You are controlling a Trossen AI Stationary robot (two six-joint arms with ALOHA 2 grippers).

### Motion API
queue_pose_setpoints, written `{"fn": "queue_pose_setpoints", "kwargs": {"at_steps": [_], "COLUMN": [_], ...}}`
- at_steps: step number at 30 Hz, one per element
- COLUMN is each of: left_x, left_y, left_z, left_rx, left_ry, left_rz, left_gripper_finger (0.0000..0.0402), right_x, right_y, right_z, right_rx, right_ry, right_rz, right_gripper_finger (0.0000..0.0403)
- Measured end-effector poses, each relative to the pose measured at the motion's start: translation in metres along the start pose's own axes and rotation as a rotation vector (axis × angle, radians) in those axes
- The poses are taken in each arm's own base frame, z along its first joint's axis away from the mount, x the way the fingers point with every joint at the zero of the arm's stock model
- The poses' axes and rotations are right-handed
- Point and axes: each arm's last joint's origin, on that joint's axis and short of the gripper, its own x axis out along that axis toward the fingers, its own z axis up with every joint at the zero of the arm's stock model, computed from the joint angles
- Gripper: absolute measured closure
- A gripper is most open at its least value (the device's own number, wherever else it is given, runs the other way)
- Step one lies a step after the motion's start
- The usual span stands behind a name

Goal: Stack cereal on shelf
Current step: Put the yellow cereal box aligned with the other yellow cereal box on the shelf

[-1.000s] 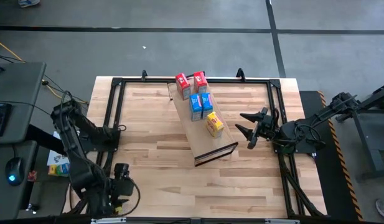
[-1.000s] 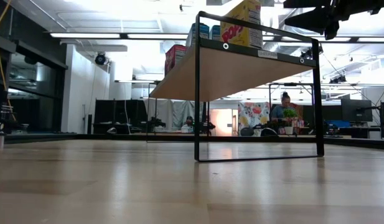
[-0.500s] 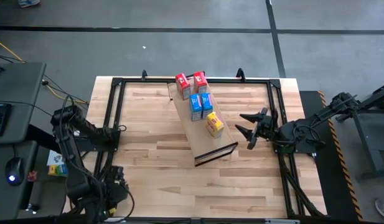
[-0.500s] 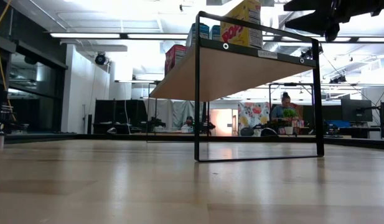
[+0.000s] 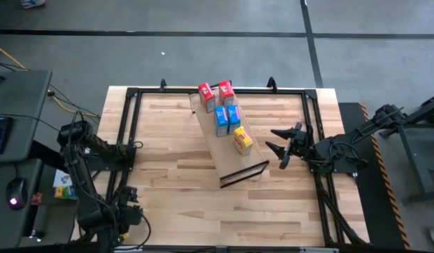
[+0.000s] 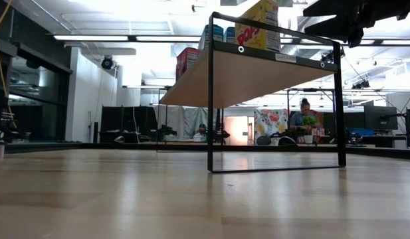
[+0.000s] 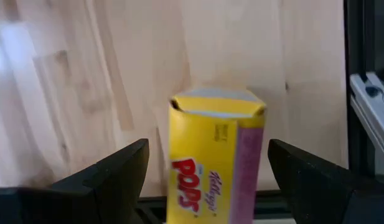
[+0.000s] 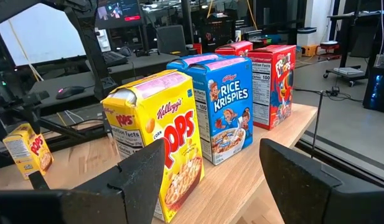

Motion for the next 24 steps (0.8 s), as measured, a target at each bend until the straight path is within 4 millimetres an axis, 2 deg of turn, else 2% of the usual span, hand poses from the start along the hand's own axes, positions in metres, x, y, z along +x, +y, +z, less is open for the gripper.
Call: {"fn": "queue_pose_setpoints", "kwargs": {"at_steps": [17, 24], "left_x": [0.0026, 0.0088], "left_y": [-0.0006, -0.0033], "left_z": [0.0006, 0.0029], "left_rx": [-0.04, 0.034], "left_ry": [0.003, 0.033], "left_rz": [-0.015, -0.012], "left_gripper_finger": [0.0082, 0.0083], "right_x": [0.0, 0.0], "right_y": [0.0, 0.0], "right_z": [0.0, 0.0], "right_rx": [0.002, 0.003], "right_ry": [0.0, 0.0], "right_rz": [0.0, 0.0], "right_gripper_finger": [0.0148, 0.0148]}}
